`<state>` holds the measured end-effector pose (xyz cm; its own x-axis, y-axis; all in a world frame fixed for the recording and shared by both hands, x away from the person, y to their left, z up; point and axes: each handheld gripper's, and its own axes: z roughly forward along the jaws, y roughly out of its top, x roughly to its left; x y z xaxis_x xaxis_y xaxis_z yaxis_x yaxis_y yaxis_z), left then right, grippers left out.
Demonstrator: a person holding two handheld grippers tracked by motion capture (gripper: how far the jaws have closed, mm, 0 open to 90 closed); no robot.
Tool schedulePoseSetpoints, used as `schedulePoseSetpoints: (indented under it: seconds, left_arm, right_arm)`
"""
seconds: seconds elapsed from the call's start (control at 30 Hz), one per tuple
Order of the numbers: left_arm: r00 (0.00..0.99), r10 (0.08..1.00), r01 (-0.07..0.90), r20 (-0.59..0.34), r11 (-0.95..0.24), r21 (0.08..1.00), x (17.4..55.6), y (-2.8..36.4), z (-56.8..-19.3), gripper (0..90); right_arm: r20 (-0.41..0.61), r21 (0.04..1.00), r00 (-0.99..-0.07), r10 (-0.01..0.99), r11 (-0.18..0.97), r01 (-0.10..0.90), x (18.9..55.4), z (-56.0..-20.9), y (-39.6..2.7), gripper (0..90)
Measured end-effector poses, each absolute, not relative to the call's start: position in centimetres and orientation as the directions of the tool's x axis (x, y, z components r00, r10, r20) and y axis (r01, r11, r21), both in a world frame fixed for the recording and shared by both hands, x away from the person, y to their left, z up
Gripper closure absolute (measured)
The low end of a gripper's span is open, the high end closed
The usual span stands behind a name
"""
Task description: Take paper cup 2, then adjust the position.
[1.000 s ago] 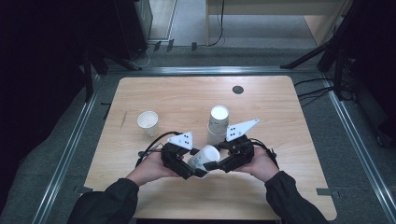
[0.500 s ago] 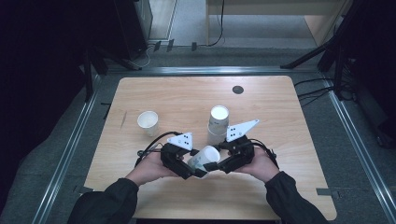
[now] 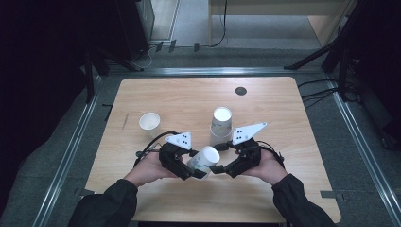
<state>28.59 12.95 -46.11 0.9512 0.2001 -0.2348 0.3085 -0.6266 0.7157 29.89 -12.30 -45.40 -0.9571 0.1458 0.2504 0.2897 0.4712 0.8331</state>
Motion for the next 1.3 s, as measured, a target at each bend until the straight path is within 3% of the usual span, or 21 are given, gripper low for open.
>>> schedulePoseSetpoints:
  seconds: [0.33, 0.53, 0.8, 1.3]
  left_arm:
    - [0.951, 0.235, 0.309, -0.202, -0.664, 0.681, 28.8, 14.1, -45.4, 29.6]
    - [0.950, 0.257, 0.308, -0.177, -0.693, 0.651, 29.5, 14.5, -44.1, 29.4]
    - [0.970, 0.211, 0.242, -0.121, -0.784, 0.572, 30.4, 13.7, -42.7, 29.3]
    - [0.979, 0.191, 0.203, -0.071, -0.883, 0.424, 30.8, 12.5, -43.9, 29.1]
  right_arm:
    - [0.160, 0.819, -0.975, 0.152, 0.531, 0.217, 28.8, -46.0, -13.8, 20.4]
    - [0.173, 0.816, -0.971, 0.166, 0.528, 0.236, 29.1, -46.2, -13.6, 20.4]
    - [0.181, 0.817, -0.965, 0.188, 0.518, 0.254, 29.7, -46.3, -13.5, 20.5]
    - [0.172, 0.816, -0.966, 0.195, 0.520, 0.250, 30.4, -46.7, -12.4, 21.8]
